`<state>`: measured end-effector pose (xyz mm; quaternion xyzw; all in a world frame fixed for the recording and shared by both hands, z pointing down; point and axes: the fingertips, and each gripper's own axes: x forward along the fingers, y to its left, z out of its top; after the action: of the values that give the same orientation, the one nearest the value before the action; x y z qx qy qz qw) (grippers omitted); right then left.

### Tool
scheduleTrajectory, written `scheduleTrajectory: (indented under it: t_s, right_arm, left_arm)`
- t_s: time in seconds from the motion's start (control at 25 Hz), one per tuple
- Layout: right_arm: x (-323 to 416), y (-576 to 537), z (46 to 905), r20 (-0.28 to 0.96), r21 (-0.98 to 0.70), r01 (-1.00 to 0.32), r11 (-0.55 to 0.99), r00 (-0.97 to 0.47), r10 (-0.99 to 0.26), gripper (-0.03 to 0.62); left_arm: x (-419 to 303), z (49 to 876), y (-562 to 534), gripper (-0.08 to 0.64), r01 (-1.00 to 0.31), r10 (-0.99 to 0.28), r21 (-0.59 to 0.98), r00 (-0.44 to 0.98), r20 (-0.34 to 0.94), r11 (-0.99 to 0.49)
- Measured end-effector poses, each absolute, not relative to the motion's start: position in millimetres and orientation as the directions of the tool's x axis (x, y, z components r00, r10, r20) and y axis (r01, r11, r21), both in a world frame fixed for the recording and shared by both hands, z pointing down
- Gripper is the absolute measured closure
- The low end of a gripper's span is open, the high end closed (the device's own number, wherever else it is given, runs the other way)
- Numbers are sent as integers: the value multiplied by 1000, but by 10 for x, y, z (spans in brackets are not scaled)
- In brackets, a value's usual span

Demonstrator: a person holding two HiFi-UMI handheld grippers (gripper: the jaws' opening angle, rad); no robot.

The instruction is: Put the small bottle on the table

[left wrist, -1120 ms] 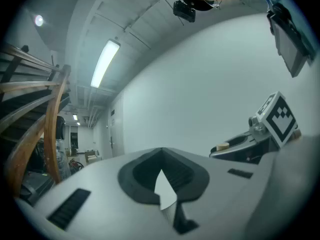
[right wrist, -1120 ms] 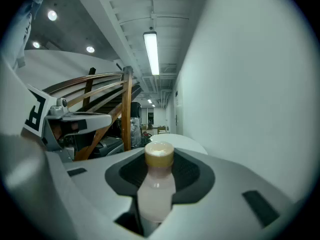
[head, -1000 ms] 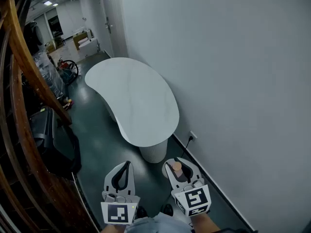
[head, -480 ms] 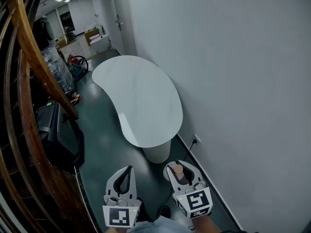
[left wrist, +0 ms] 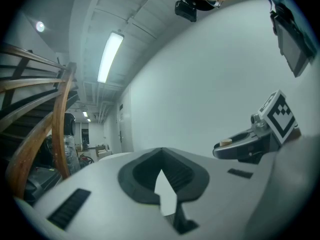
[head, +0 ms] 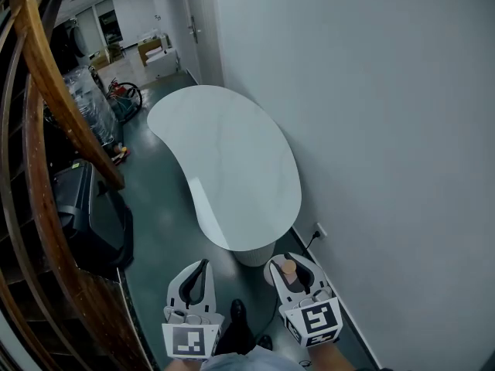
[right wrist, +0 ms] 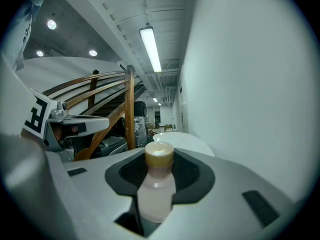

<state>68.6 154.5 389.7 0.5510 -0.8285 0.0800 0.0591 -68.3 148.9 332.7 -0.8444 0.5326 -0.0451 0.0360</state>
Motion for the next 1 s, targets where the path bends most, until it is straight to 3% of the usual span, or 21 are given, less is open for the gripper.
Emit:
scheduleTrajectory:
  t_s: [0.56, 1.0]
  right_arm:
    - [505, 346, 3605, 135, 3, -948, 320, -316, -939, 471]
    - [370, -54, 3625, 152, 23, -943, 332, -325, -934, 471]
  left_arm:
    - [-665, 3026, 260, 560, -841, -836, -117, 540, -96, -529]
    - [-755, 3175, -125, 560, -837, -835, -75, 546, -65, -542]
